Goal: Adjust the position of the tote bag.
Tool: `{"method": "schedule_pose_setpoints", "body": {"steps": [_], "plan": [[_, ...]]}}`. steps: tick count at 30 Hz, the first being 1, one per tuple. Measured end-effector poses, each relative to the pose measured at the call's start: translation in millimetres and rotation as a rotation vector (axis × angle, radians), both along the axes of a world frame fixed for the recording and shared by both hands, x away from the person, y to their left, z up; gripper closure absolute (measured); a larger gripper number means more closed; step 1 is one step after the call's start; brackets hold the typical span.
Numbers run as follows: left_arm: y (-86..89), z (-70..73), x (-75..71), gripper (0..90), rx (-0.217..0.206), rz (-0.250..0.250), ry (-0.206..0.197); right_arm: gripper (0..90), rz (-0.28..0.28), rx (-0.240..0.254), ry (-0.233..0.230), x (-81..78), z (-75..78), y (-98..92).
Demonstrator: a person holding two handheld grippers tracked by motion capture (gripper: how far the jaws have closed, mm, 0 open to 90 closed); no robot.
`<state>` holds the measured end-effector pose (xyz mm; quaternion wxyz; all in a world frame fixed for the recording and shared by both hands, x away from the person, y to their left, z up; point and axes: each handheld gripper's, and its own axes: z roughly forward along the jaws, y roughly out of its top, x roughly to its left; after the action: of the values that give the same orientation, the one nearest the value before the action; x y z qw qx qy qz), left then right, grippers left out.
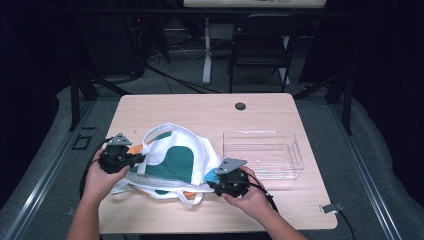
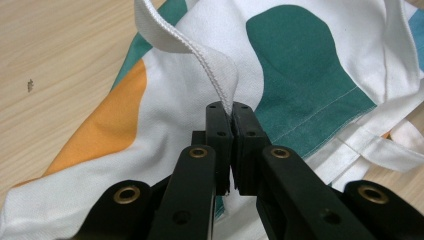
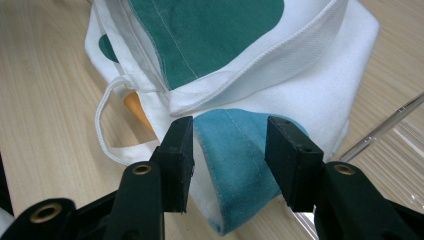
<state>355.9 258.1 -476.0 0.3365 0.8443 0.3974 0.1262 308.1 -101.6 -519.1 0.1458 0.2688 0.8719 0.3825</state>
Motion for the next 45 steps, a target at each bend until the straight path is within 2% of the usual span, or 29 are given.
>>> {"method": "schedule_pose_setpoints", "body": {"steps": [4, 8, 14, 23, 26, 29, 33, 36, 38, 43, 45], "plan": [[1.4, 2.3, 0.3, 87.4, -0.005, 0.000, -0.005, 54.8, 0.004, -0.010, -0.007, -0.7, 2.2, 2.0], [3.3, 5.5, 1.3, 87.4, -0.013, 0.006, -0.014, 55.2, 0.007, 0.009, -0.013, -1.3, 6.3, 4.4], [5.7, 8.8, 3.3, 87.4, -0.028, 0.013, -0.033, 56.3, 0.021, 0.008, -0.017, -0.7, 10.4, 8.2], [5.5, 11.0, 7.8, 87.4, -0.021, 0.018, -0.046, 59.5, 0.044, -0.008, -0.042, -1.0, 16.8, 18.7], [5.8, 12.0, 8.7, 87.4, -0.018, 0.019, -0.046, 59.8, 0.056, -0.015, -0.046, 0.6, 19.4, 22.6], [6.2, 12.5, 9.2, 87.4, -0.024, 0.023, -0.052, 59.6, 0.067, -0.036, -0.030, 2.3, 20.9, 25.7], [7.9, 14.7, 9.7, 87.4, -0.028, 0.026, -0.059, 57.4, 0.087, -0.078, -0.016, 5.9, 22.8, 33.8], [8.8, 15.5, 10.2, 87.4, -0.031, 0.028, -0.065, 56.3, 0.096, -0.087, -0.017, 8.4, 25.0, 37.5], [9.5, 16.2, 10.2, 87.4, -0.034, 0.030, -0.066, 56.4, 0.105, -0.075, -0.016, 9.5, 25.9, 40.2], [10.7, 17.3, 10.2, 87.4, -0.042, 0.038, -0.073, 56.7, 0.121, -0.111, -0.004, 12.5, 30.0, 46.9], [11.2, 17.9, 10.3, 87.4, -0.044, 0.039, -0.074, 57.2, 0.116, -0.108, -0.006, 13.8, 30.2, 49.8]]}}
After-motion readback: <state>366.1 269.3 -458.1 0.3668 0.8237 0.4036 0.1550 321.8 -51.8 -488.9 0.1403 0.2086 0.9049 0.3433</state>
